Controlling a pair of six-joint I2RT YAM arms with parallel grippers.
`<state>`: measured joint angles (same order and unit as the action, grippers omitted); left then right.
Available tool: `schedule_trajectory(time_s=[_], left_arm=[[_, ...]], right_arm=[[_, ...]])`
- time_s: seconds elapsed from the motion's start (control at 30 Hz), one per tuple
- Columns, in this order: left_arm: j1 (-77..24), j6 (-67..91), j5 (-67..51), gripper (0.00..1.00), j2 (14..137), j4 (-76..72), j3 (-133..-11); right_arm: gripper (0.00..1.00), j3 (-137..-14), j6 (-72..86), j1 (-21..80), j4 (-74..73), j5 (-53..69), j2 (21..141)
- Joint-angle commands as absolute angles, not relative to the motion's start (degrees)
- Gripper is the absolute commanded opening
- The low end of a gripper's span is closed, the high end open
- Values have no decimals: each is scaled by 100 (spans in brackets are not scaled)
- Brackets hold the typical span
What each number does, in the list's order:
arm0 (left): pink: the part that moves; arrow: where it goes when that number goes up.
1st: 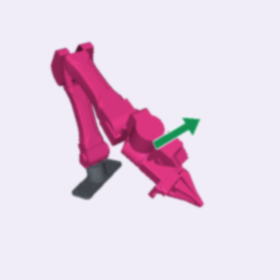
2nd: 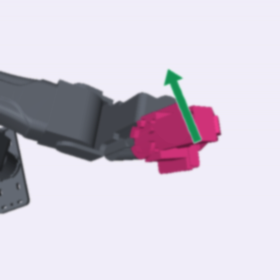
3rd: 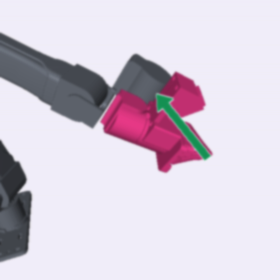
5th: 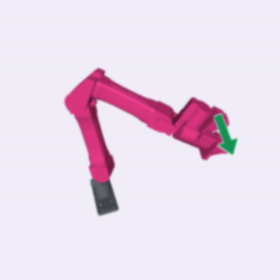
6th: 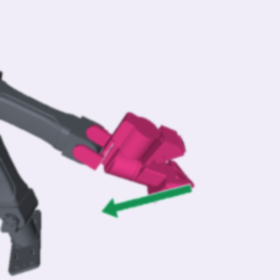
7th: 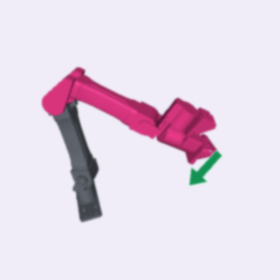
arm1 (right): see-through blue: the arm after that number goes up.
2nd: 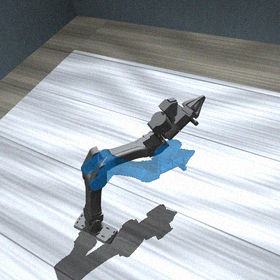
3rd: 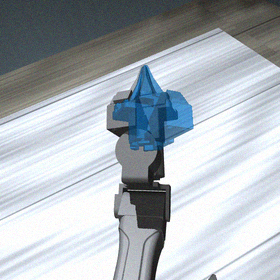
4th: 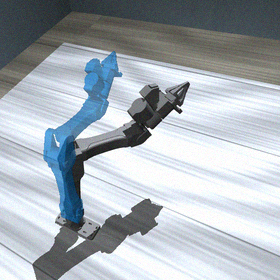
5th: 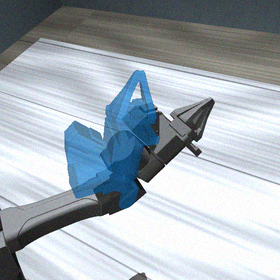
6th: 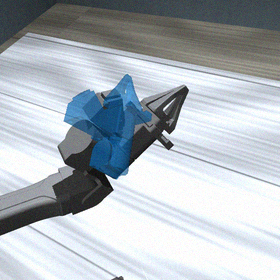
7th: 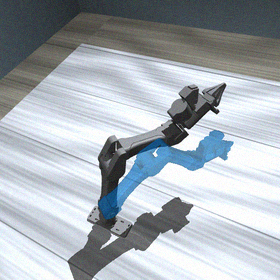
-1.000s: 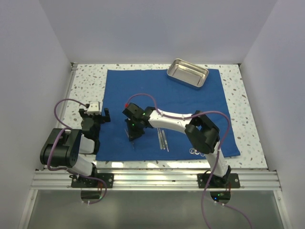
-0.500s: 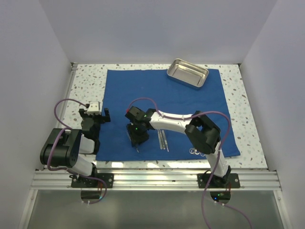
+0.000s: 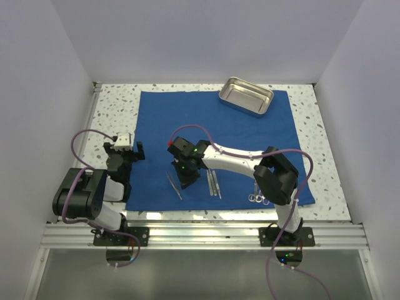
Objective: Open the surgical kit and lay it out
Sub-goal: Place the medical item in the surgical kit.
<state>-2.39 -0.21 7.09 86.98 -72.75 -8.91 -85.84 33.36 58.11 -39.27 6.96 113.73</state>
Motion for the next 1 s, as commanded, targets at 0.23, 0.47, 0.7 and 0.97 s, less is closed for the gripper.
schedule_trajectory(time_s=[0.23, 0.47, 0.7, 0.97], left_arm=[[-246, -97, 756, 100, 8666, -7769, -976], [-237, -88, 765, 100, 8657, -7770, -967], [-237, -88, 756, 100, 8666, -7761, -975], [-237, -88, 765, 100, 8666, -7770, -976]], right_arm=[[47, -8666, 3252, 5810, -3902, 852, 11171], [44, -8710, 3252, 5836, -3867, 923, 11241], [41, -8956, 3164, 5924, -4078, 765, 11487], [40, -9149, 3094, 6020, -4140, 765, 11716]])
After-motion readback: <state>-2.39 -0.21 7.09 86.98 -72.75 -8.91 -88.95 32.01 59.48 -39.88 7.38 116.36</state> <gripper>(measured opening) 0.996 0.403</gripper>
